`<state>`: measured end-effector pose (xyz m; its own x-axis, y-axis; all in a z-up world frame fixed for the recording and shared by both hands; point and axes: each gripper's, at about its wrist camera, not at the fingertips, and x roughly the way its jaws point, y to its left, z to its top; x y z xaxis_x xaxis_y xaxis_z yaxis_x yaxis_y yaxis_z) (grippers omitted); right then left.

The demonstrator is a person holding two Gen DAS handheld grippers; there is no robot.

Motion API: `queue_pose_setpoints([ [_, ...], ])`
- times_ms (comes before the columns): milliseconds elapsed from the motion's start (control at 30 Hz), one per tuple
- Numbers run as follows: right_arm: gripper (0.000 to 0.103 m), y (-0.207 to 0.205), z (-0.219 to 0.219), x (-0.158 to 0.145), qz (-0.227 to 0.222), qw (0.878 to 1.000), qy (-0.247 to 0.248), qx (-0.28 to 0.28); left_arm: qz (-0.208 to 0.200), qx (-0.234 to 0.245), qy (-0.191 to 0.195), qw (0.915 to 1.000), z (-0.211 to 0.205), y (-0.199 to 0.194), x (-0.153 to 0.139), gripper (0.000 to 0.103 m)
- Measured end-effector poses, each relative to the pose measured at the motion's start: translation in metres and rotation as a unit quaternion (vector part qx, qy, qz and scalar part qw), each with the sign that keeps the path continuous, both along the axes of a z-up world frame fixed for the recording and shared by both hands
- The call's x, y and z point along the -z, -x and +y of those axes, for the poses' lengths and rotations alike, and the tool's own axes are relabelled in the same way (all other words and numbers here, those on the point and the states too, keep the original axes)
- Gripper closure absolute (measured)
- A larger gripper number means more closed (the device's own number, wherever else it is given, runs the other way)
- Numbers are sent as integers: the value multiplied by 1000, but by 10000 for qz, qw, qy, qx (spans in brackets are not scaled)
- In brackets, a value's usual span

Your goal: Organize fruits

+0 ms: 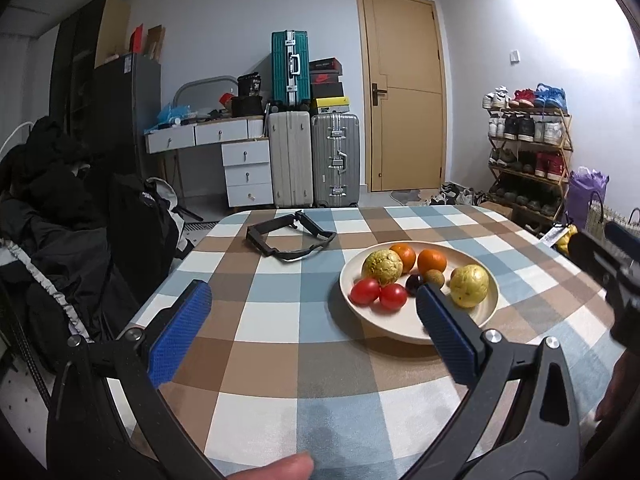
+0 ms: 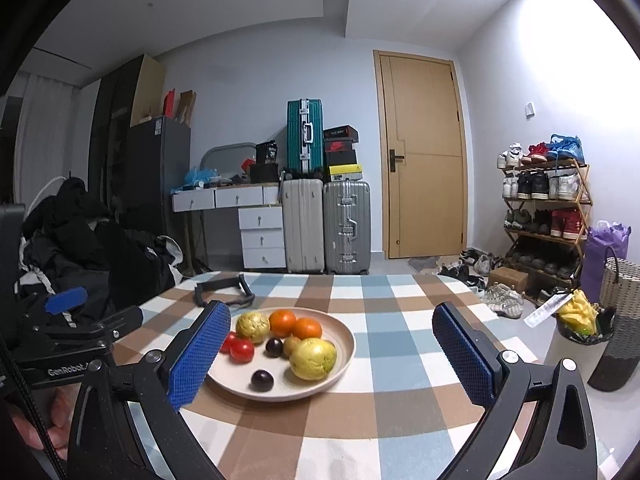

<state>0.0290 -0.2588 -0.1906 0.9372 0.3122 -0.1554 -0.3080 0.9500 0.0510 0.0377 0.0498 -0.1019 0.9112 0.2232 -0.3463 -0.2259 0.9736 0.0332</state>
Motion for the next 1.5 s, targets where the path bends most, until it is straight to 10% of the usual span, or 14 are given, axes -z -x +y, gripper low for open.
queue_pose_setpoints([
  [267, 0, -26, 8, 10, 612, 9978, 231, 139, -54, 208, 111, 9997, 3, -2, 3, 1],
  [1500, 0, -21, 13, 12, 490, 9983, 311, 36, -192, 366, 178, 9990, -1, -3, 5, 1],
])
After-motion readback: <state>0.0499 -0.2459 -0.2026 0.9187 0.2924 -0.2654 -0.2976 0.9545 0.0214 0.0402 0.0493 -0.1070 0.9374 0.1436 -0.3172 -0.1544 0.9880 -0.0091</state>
